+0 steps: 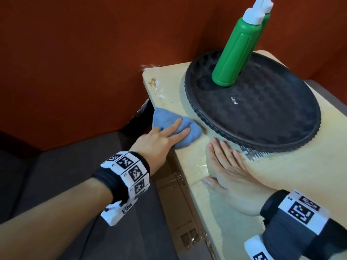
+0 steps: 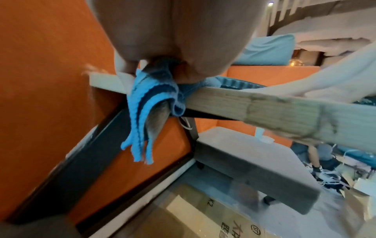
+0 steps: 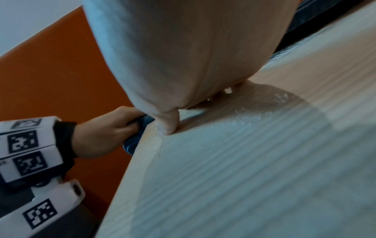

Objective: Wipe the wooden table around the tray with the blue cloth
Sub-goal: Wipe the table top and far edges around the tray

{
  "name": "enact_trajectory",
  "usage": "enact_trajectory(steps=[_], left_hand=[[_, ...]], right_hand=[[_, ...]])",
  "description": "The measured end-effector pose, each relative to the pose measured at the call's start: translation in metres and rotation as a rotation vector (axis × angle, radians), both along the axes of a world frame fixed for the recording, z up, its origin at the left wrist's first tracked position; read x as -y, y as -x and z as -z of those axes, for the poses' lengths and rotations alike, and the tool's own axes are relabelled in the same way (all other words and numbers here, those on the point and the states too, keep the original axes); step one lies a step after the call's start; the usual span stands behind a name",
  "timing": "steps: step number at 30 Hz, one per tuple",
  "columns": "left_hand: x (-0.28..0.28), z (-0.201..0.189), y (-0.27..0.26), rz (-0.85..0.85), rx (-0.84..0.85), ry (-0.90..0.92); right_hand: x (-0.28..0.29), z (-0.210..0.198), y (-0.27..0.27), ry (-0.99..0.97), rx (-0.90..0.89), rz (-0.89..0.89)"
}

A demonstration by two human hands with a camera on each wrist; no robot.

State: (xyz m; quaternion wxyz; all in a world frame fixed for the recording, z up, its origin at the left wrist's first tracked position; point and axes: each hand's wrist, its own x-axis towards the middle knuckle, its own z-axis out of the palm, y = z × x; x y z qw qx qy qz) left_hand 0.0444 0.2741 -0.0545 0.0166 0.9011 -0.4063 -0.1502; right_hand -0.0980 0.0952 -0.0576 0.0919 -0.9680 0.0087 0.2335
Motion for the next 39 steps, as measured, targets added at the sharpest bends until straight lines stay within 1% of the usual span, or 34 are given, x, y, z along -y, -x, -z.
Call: enact_trajectory(steps=[2,3,5,7,8,10,11,13,16,18,21,22,23,25,26,28,30,31,32,34,35,37,38,39], left_hand=[[0.002,0.000,-0.009,-0.012,0.017,0.036],[0.005,-0.002,-0.017,-0.036,0.028,0.005],[0.011,-0.008,-0.028,-0.099,0.037,0.040],[0.011,-0.011,-0.021,-0.135,0.035,0.056],[0.008,-0.004,-0.008,-0.101,0.037,0.072],[-0.001,0.005,0.019,-0.002,0.017,0.040],[-0.003,0.008,0.022,0.024,0.012,0.027],[0.001,0.006,-0.001,-0.018,0.032,0.043],[0.012,-0.008,-0.044,-0.155,0.001,0.050],[0.010,-0.012,-0.033,-0.182,0.005,0.062],[-0.013,0.005,0.022,-0.054,-0.011,0.082],[-0.018,0.010,0.032,-0.017,-0.028,0.062],[-0.019,0.015,0.030,-0.001,-0.025,0.058],[-0.009,0.013,-0.002,-0.033,0.027,0.095],[-0.002,0.009,-0.023,-0.075,0.036,0.101],[0.008,0.000,-0.056,-0.146,0.008,0.102],[0.015,-0.008,-0.066,-0.179,-0.016,0.064],[0.017,-0.006,-0.063,-0.166,-0.008,0.063],[0.017,-0.002,-0.055,-0.139,-0.007,0.103],[0.012,0.007,-0.024,-0.106,-0.022,0.213],[0.007,0.014,-0.007,-0.082,-0.039,0.237],[0.002,0.018,0.024,0.055,-0.057,0.212],[-0.001,0.022,0.030,0.144,-0.059,0.204],[-0.002,0.019,0.035,0.174,-0.092,0.289]], right_hand=[[-0.004,-0.016,-0.002,0.017,-0.118,0.000],[-0.005,-0.021,-0.002,0.019,-0.131,-0.006],[-0.007,-0.025,-0.003,0.009,-0.163,-0.009],[-0.008,-0.026,-0.003,-0.003,-0.178,-0.001],[-0.008,-0.026,-0.003,0.001,-0.176,-0.003],[-0.007,-0.024,-0.003,0.004,-0.177,-0.010],[-0.007,-0.024,-0.003,0.003,-0.172,-0.014],[-0.006,-0.023,-0.002,0.011,-0.170,-0.023],[-0.008,-0.028,-0.003,-0.008,-0.189,-0.011],[-0.009,-0.029,-0.002,-0.020,-0.192,-0.015],[-0.006,-0.026,-0.002,-0.026,-0.164,-0.036],[-0.006,-0.026,-0.002,-0.031,-0.164,-0.034],[-0.006,-0.024,-0.001,-0.032,-0.165,-0.032],[-0.006,-0.023,-0.002,-0.020,-0.160,-0.035],[-0.006,-0.023,-0.001,-0.011,-0.161,-0.039],[-0.006,-0.023,-0.002,-0.017,-0.165,-0.045],[-0.007,-0.023,-0.003,-0.010,-0.173,-0.042],[-0.007,-0.023,-0.003,0.002,-0.176,-0.039],[-0.008,-0.024,-0.003,0.017,-0.175,-0.036],[-0.010,-0.024,-0.003,0.035,-0.177,-0.027],[-0.010,-0.024,-0.003,0.036,-0.183,-0.017],[-0.011,-0.025,-0.002,0.025,-0.175,0.003],[-0.011,-0.026,-0.002,0.022,-0.167,0.004],[-0.012,-0.026,-0.002,0.022,-0.165,0.005]])
